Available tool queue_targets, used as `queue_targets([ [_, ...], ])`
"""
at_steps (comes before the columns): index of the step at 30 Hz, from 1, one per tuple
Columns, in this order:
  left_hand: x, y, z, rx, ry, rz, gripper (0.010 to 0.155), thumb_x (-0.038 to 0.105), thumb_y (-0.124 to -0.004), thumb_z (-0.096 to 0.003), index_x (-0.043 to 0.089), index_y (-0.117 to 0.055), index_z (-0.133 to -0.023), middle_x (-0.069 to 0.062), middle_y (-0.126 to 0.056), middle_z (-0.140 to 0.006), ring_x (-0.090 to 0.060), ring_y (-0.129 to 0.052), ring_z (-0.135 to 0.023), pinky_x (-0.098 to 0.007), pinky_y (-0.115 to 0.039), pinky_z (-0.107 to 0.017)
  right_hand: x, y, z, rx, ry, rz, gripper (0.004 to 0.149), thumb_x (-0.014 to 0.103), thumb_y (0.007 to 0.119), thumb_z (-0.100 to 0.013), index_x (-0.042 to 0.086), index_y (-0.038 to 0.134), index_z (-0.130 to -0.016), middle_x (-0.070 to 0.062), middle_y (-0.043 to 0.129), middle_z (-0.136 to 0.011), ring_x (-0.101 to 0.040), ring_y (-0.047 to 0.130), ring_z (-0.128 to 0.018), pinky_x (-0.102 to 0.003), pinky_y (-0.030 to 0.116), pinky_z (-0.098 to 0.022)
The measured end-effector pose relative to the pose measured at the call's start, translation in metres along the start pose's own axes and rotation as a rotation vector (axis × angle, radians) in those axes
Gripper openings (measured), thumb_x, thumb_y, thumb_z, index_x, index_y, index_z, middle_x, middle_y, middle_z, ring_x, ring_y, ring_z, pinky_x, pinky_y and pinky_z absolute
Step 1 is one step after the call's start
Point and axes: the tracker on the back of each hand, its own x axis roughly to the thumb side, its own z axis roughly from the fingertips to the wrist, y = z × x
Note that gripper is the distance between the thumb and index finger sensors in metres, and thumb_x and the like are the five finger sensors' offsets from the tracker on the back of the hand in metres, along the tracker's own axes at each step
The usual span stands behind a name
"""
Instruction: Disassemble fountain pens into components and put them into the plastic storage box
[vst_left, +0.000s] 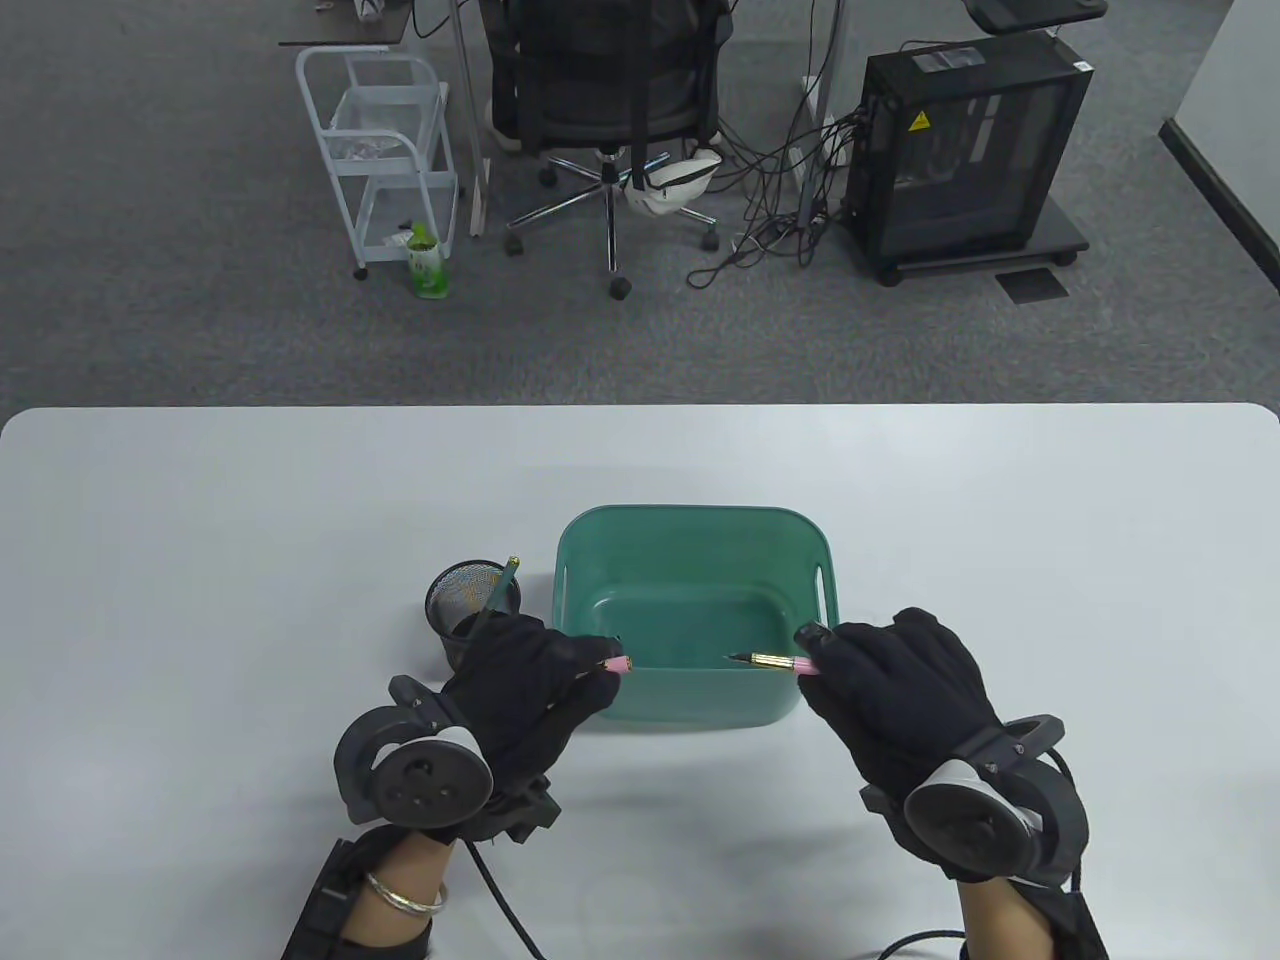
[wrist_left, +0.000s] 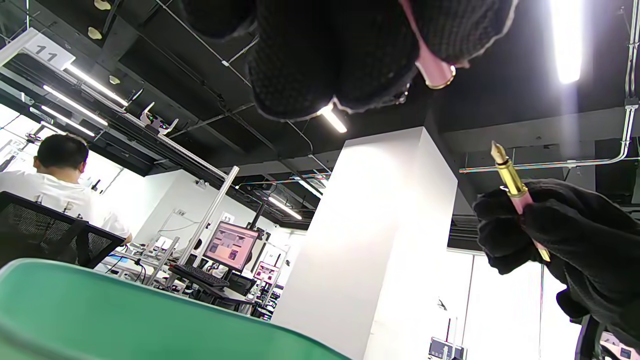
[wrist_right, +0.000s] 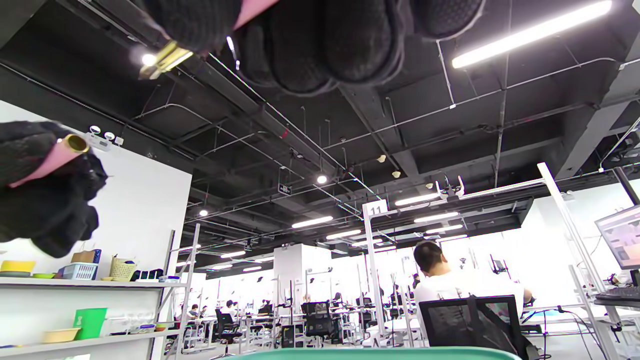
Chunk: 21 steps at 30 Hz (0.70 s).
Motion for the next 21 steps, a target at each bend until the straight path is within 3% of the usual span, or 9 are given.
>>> queue_targets([
  [21, 0.003, -0.018, -0.005, -0.096, 0.015, -0.036, 0.047, 0.046, -0.067, -0.0674, 0.012, -0.086, -0.093, 0.006, -0.096, -0.069, -0.019, -0.096, -0.067, -0.049, -0.065, -0.074, 0.0, 0.001, 0.0, 0.017, -0.001, 0.001, 0.043, 0.045, 0.071, -0.055, 0.029, 0.084, -0.093, 0.005, 0.087, -0.083, -0.013, 0.086, -0.072, -0.047, 0.062, -0.075],
])
